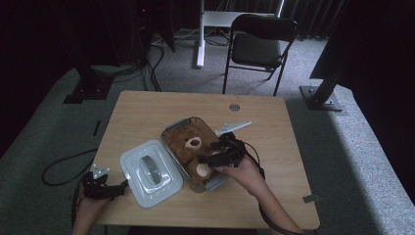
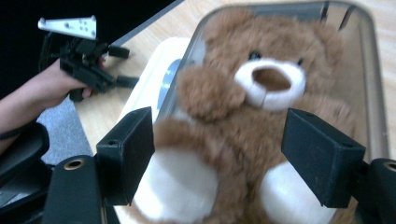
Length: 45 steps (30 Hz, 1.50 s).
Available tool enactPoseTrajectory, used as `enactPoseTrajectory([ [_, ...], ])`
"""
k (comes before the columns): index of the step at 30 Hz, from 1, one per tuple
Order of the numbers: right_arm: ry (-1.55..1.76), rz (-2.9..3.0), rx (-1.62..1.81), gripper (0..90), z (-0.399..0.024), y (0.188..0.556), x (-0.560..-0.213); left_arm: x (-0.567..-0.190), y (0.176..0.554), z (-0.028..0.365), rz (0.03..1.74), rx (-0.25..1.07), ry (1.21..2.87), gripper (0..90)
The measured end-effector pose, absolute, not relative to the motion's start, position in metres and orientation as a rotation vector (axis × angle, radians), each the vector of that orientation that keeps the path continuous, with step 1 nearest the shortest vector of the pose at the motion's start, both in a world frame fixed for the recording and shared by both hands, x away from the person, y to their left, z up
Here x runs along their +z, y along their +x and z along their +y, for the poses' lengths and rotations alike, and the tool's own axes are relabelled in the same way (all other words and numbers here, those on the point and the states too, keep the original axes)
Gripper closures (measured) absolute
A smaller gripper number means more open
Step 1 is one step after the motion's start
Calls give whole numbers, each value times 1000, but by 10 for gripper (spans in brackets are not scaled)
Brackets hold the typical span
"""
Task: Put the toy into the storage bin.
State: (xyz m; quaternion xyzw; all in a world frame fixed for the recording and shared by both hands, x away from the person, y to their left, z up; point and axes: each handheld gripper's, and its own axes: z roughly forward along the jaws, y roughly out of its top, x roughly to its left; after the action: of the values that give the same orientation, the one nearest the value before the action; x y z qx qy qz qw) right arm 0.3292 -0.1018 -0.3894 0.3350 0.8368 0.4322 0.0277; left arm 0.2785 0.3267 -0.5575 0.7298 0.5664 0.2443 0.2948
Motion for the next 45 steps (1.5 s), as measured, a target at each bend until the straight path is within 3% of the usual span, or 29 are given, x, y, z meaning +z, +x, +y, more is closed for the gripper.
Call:
enactPoseTrajectory([
  [14, 1025, 2669, 1209, 247, -91, 333, -421, -558, 278, 327, 1507, 650, 1943, 12],
  [33, 860, 2714, 669, 249, -28, 336, -445, -558, 278, 327, 1510, 652, 1940, 12],
  [39, 945, 2739, 770, 193, -39, 348, -448, -558, 278, 327, 1509, 651, 1941, 12],
  [45, 968, 2725, 884, 192, -50, 353, -437, -558, 278, 327, 1509, 651, 1941, 12],
])
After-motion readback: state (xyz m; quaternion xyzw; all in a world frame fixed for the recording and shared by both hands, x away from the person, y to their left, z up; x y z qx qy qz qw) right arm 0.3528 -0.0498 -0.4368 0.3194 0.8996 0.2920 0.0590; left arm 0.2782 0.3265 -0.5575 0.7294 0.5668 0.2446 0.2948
